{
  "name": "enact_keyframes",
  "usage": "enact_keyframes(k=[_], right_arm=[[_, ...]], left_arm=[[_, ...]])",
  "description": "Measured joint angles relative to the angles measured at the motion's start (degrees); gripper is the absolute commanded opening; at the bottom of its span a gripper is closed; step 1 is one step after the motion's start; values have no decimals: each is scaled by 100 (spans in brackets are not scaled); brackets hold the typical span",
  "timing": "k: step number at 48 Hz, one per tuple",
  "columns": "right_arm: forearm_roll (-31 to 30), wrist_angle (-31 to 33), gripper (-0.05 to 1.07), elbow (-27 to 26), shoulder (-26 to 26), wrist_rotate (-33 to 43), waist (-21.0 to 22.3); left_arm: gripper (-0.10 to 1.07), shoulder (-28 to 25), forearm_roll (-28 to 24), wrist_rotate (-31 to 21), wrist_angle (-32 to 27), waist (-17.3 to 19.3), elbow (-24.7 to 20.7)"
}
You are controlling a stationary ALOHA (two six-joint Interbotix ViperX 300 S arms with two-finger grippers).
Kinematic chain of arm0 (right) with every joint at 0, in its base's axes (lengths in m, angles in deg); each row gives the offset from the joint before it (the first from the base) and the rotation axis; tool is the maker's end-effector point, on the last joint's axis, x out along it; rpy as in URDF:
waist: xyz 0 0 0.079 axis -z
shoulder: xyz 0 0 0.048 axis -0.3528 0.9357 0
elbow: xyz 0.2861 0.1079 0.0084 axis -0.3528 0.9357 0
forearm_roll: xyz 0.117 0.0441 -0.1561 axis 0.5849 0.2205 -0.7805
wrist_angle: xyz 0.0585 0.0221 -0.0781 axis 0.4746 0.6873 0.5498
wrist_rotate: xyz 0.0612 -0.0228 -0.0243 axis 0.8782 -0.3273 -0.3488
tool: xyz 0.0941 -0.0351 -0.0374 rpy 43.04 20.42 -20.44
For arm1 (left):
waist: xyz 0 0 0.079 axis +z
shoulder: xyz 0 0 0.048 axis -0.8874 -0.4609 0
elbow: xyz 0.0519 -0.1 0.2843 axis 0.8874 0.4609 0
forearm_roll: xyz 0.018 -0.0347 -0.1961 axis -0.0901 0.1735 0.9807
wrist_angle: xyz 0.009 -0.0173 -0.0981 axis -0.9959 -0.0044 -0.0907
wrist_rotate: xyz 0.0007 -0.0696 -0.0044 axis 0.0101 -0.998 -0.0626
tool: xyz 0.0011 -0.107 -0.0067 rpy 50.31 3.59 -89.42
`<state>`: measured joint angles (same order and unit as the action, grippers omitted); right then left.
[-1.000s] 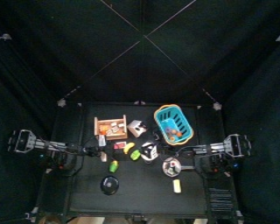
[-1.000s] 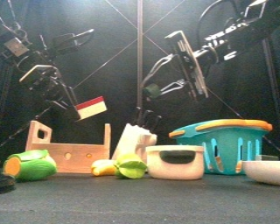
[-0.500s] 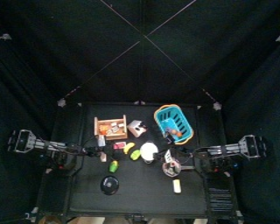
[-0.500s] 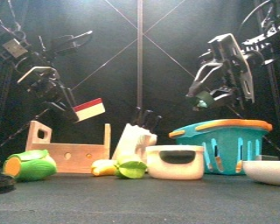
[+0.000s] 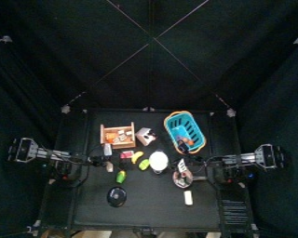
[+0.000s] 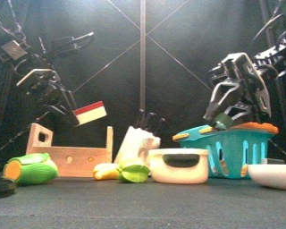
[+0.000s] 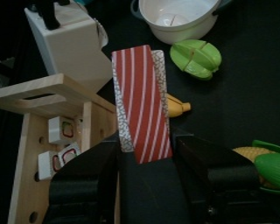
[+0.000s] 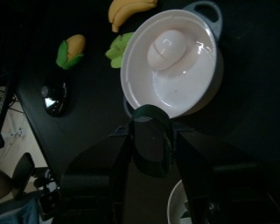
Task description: Drop seaweed
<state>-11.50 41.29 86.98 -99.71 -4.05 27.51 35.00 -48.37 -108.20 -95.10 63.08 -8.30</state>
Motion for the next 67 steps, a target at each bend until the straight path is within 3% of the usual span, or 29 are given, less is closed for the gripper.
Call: enact_keyframes(k=[26, 47, 55, 67], right_arm=[[-308, 9, 74, -176, 457, 0, 149], [-352, 35, 74, -466, -211, -26, 255], [-536, 35, 74, -466, -738, -26, 756], [-967, 35, 74, -202, -1125, -9, 2206]], left_arm=[[70, 0, 18, 9, 26, 0, 35], [70, 0, 62, 0, 35, 0, 26], [70, 0, 62, 0, 35, 0, 26], [70, 0, 70, 0, 35, 0, 26]])
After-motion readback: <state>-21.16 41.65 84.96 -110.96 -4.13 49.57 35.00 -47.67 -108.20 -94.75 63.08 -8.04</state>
